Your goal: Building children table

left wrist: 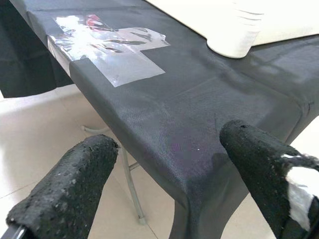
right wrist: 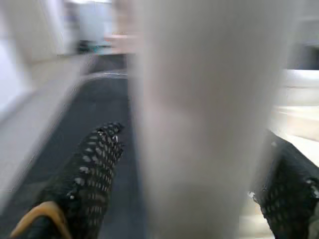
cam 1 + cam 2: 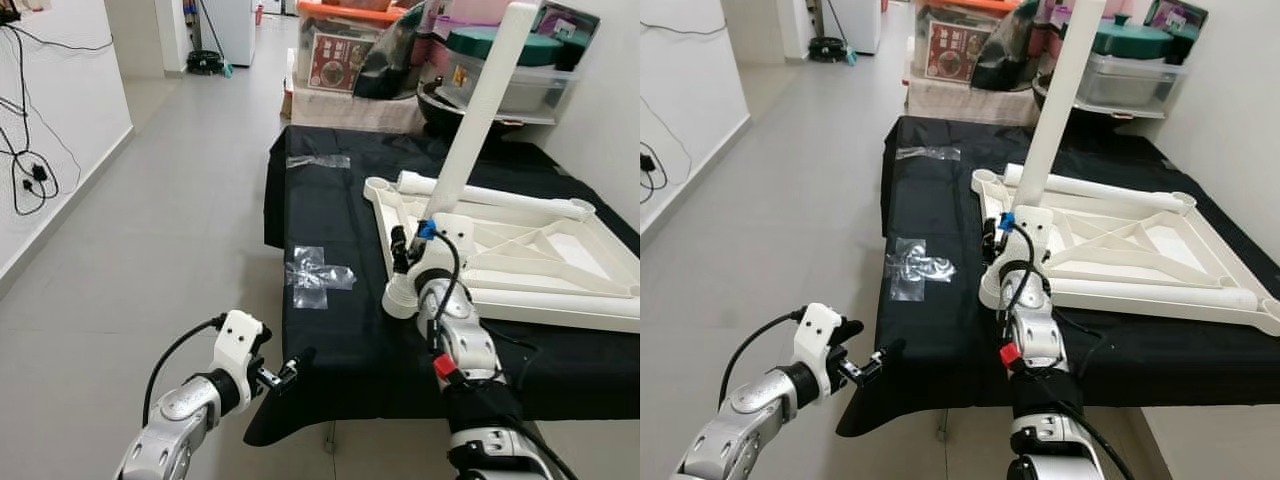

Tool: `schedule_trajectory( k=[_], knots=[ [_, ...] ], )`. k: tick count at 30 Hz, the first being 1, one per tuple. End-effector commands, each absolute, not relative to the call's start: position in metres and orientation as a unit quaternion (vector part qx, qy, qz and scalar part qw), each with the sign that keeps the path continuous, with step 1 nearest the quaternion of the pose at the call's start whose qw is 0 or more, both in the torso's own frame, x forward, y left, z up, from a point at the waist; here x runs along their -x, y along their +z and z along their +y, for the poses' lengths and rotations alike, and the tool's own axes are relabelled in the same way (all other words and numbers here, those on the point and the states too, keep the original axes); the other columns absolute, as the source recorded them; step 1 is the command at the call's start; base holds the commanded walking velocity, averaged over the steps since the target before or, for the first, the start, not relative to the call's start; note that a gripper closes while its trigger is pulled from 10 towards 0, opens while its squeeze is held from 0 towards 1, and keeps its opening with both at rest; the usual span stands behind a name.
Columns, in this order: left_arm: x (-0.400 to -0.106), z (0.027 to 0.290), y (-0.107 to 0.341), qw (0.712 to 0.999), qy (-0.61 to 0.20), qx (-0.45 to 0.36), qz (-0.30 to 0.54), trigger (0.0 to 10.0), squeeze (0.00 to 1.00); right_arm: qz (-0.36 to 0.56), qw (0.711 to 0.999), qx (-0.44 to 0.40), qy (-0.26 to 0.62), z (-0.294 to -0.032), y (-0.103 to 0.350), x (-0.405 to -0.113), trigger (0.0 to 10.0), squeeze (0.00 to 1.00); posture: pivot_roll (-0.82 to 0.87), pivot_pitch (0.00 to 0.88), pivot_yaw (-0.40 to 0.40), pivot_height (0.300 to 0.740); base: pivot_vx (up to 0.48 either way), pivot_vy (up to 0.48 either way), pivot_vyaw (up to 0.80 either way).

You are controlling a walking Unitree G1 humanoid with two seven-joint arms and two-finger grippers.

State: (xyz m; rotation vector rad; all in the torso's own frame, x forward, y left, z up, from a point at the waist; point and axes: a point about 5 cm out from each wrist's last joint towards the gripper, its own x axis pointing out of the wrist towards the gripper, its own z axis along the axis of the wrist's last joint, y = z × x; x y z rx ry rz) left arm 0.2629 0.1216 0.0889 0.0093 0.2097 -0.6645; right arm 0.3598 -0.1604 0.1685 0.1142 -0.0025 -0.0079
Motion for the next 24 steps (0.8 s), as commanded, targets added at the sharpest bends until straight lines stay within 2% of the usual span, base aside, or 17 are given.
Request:
schedule_trajectory(
  k=[1,3,4,6,8,10,16,17,18,19,24],
  knots=[
    [-0.262,0.121,0.087,0.938,-0.328,-0.007,0.11,10.0,0.0,-0.025,0.992,-0.058,0.112,-0.152,0.183,-0.362,10.0,0.0,0.0,0.0,-0.12,0.74,0.0,0.0,0.0],
    [-0.262,0.121,0.087,0.938,-0.328,-0.007,0.11,10.0,0.0,-0.025,0.992,-0.058,0.112,-0.152,0.183,-0.362,10.0,0.0,0.0,0.0,-0.12,0.74,0.0,0.0,0.0],
    [-0.262,0.12,0.087,0.938,-0.329,-0.007,0.11,10.0,0.0,-0.028,0.985,-0.048,0.163,-0.15,0.186,-0.362,10.0,0.0,0.0,0.0,-0.119,0.74,0.0,0.0,0.0],
    [-0.262,0.12,0.087,0.938,-0.329,-0.007,0.11,10.0,0.0,-0.028,0.985,-0.048,0.163,-0.15,0.186,-0.362,10.0,0.0,0.0,0.0,-0.119,0.74,0.0,0.0,0.0],
    [-0.264,0.119,0.087,0.938,-0.33,-0.009,0.108,10.0,0.0,-0.002,0.975,-0.012,0.221,-0.162,0.179,-0.368,10.0,0.0,0.0,0.0,-0.123,0.74,0.0,0.0,0.0],
    [-0.266,0.118,0.089,0.938,-0.331,-0.01,0.106,10.0,0.0,0.03,0.973,0.011,0.229,-0.178,0.171,-0.374,10.0,0.0,0.01,0.0,-0.127,0.74,0.0,0.0,0.0],
    [-0.265,0.119,0.089,0.939,-0.329,-0.01,0.104,10.0,0.0,0.035,0.976,0.014,0.213,-0.188,0.176,-0.382,10.0,0.0,0.02,0.0,-0.132,0.74,0.0,0.0,0.0],
    [-0.264,0.12,0.089,0.939,-0.328,-0.01,0.105,10.0,0.0,0.031,0.979,0.012,0.202,-0.19,0.179,-0.384,2.9,0.0,0.02,0.0,-0.134,0.74,0.0,0.0,0.0],
    [-0.264,0.12,0.089,0.939,-0.328,-0.01,0.105,10.0,0.0,0.031,0.979,0.012,0.202,-0.19,0.179,-0.384,2.9,0.0,0.02,0.0,-0.134,0.74,0.0,0.0,0.0],
    [-0.263,0.12,0.088,0.939,-0.328,-0.01,0.105,10.0,0.0,0.03,0.98,0.009,0.198,-0.191,0.181,-0.385,0.0,0.0,0.02,0.0,-0.134,0.74,0.0,0.0,0.0],
    [-0.262,0.122,0.088,0.939,-0.326,-0.011,0.107,10.0,0.0,0.024,0.979,0.013,0.2,-0.189,0.18,-0.384,0.0,0.0,0.02,0.0,-0.131,0.74,0.0,0.0,0.0]
  ],
)
